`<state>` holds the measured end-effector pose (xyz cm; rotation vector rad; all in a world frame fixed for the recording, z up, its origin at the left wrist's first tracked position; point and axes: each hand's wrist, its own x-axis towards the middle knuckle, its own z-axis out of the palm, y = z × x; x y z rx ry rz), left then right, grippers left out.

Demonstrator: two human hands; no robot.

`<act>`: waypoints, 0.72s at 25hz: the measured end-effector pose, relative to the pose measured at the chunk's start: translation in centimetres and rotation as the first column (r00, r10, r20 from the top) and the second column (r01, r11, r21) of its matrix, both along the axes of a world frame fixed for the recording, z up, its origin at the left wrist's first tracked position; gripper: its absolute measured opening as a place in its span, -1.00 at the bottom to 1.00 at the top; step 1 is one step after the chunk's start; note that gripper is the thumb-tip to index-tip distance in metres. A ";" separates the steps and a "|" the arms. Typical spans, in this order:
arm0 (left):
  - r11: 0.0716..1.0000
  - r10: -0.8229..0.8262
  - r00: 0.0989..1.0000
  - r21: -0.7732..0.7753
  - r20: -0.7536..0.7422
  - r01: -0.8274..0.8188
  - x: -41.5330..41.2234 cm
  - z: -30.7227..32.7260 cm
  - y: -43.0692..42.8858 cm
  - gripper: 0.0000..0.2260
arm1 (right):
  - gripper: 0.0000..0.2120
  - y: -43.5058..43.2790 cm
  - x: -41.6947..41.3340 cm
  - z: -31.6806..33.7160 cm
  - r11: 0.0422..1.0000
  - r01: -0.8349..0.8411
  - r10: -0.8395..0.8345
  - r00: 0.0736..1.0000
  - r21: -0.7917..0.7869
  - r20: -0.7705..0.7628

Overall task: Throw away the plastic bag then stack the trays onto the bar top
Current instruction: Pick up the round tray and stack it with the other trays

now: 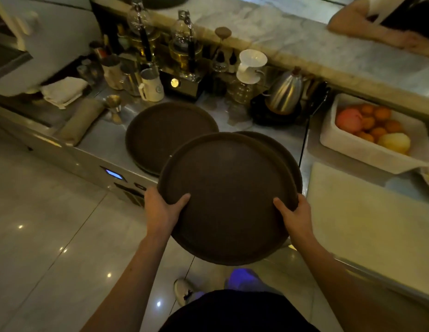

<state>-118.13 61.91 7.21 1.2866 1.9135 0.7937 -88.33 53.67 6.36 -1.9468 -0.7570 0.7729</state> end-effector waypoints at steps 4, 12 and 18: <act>0.996 -0.091 0.995 -0.023 -0.049 0.090 3.1 -1.5 3.1 -0.31 | -0.49 0.4 1.8 -0.8 0.997 0.075 -0.074 0.996 -0.021 0.039; 0.980 -0.177 0.974 -0.114 -0.142 0.162 9.8 -2.9 7.3 -0.28 | -0.47 2.9 7.3 -3.2 0.992 0.097 -0.089 0.992 -0.086 0.090; 0.968 -0.234 0.947 -0.148 -0.221 0.205 12.2 -4.2 9.3 -0.30 | -0.44 4.6 10.0 -4.8 0.979 0.065 -0.034 0.986 -0.193 0.163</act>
